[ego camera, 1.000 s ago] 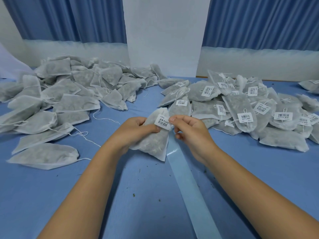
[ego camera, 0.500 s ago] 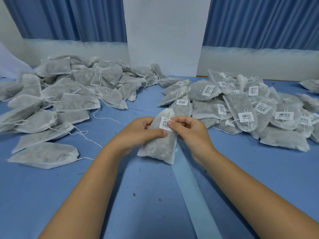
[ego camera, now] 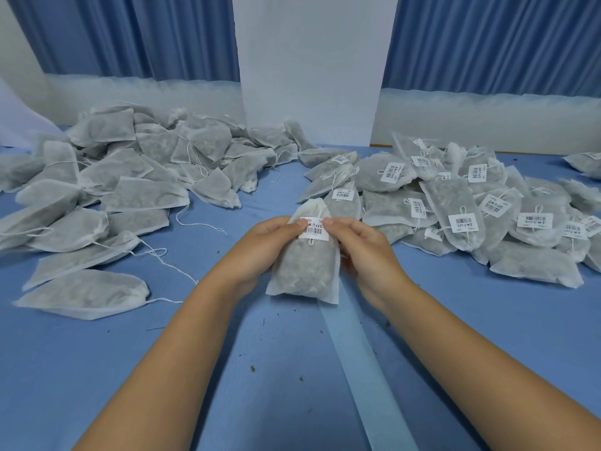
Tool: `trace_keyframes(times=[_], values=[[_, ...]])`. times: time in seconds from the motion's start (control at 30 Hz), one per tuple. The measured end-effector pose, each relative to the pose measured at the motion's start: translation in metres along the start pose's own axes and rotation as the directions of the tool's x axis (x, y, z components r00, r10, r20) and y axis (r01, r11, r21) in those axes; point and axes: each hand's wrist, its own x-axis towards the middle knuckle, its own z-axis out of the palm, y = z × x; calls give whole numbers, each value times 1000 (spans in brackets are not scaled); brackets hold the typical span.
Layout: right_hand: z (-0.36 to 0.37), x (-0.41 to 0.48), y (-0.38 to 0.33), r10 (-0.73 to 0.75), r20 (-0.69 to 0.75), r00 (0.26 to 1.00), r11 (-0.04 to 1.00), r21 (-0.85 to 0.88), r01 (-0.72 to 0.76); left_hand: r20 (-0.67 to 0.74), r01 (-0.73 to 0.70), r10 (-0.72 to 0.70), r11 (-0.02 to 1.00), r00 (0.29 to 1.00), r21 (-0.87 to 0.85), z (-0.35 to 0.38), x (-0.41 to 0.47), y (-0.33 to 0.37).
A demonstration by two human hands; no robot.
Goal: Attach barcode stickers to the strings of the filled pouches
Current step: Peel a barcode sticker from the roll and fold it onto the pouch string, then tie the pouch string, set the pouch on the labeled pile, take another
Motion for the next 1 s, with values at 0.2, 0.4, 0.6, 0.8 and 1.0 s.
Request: trace_keyframes(times=[0.2, 0.4, 0.6, 0.8, 1.0], values=[[-3, 2, -3, 110, 198, 974, 939, 300, -167, 71, 12, -3, 992, 997, -126, 1, 0, -1], [0, -1, -3, -64, 0, 998, 995, -76, 64, -115, -32, 15, 988, 993, -150, 7, 6, -5], [-2, -1, 3, -351, 85, 932, 903, -231, 361, -297, -85, 74, 996, 952, -25, 9, 8, -5], [-47, 29, 6, -439, -189, 879, 799, -530, 285, -350, -54, -17, 980, 937, -191, 5, 10, 1], [-59, 48, 20, -255, 42, 966, 537, -825, 178, -390, -26, -32, 989, 920, -142, 2, 14, -3]])
